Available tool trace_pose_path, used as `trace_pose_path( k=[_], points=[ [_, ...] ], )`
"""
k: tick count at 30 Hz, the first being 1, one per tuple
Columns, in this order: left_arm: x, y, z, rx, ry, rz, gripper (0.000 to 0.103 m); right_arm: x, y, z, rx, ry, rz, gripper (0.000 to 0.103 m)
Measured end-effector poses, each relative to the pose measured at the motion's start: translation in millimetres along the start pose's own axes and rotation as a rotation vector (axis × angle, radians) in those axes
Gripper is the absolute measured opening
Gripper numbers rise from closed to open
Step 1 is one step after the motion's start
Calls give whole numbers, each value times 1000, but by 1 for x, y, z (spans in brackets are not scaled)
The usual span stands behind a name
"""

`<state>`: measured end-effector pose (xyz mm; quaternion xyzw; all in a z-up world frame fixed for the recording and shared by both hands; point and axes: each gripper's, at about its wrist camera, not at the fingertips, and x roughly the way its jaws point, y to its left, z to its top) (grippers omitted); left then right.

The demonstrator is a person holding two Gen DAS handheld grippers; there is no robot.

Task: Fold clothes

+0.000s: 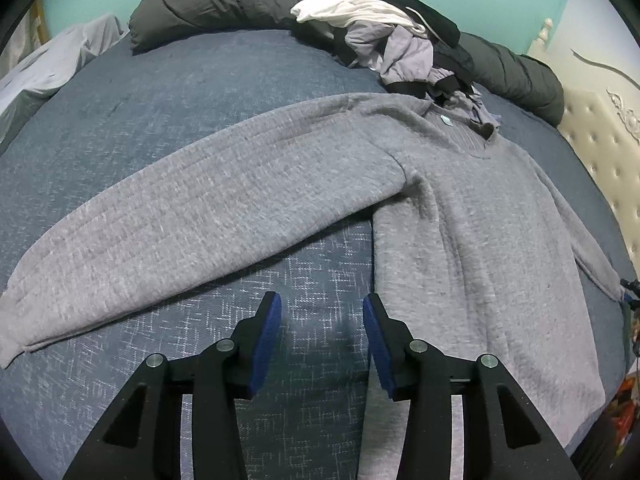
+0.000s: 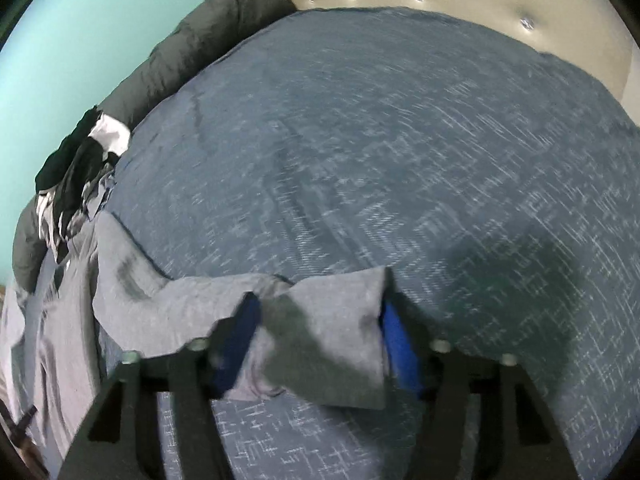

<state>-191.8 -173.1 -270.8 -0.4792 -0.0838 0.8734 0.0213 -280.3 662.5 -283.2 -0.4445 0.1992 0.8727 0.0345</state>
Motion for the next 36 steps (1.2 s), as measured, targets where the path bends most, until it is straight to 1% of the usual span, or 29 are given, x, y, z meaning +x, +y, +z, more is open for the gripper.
trace_pose_path(
  k=[1,2,4,7,11,16,19,21,24,28,29,30,32,33,34,36],
  points=[
    [-1,1,0,-2,-2,0,47,-1,2,1,-10,-9,0,34],
    [-1,1,0,-6,-3,0,47,-2,4,2,-19,-17,0,30],
    [-1,2,0,-11,-2,-2,47,-5,9,3,-38,-35,1,14],
    [-1,3,-1,-10,-1,-3,47,-8,15,6,-67,-61,2,7],
    [0,5,-1,-19,-2,-5,47,-13,24,9,-105,-96,2,5],
    [0,10,-2,-33,-4,-6,47,-56,15,39,-102,-225,-12,5],
    [-1,9,-1,-30,-2,-3,47,-68,13,57,-102,-259,-43,5],
    [-1,9,-1,-27,-1,-2,47,-71,12,68,-96,-270,-63,5],
    [0,8,-1,-21,3,1,47,-70,3,80,-76,-254,-132,5],
    [0,7,-1,-15,9,0,47,-46,-2,86,-69,-176,-213,5],
    [0,6,-1,-13,11,0,47,-42,-4,86,-61,-173,-234,5],
    [-1,6,-1,-9,12,-1,47,-44,-6,85,-46,-194,-255,6],
    [-2,5,-2,-2,15,-3,47,-49,-10,83,-13,-232,-264,8],
    [-2,5,-2,1,17,-4,47,-51,-13,82,5,-241,-254,11],
    [-3,4,-2,4,18,-5,47,-54,-16,80,21,-245,-249,12],
    [-4,5,-2,7,21,-8,47,-58,-15,74,23,-239,-212,13]
  ],
)
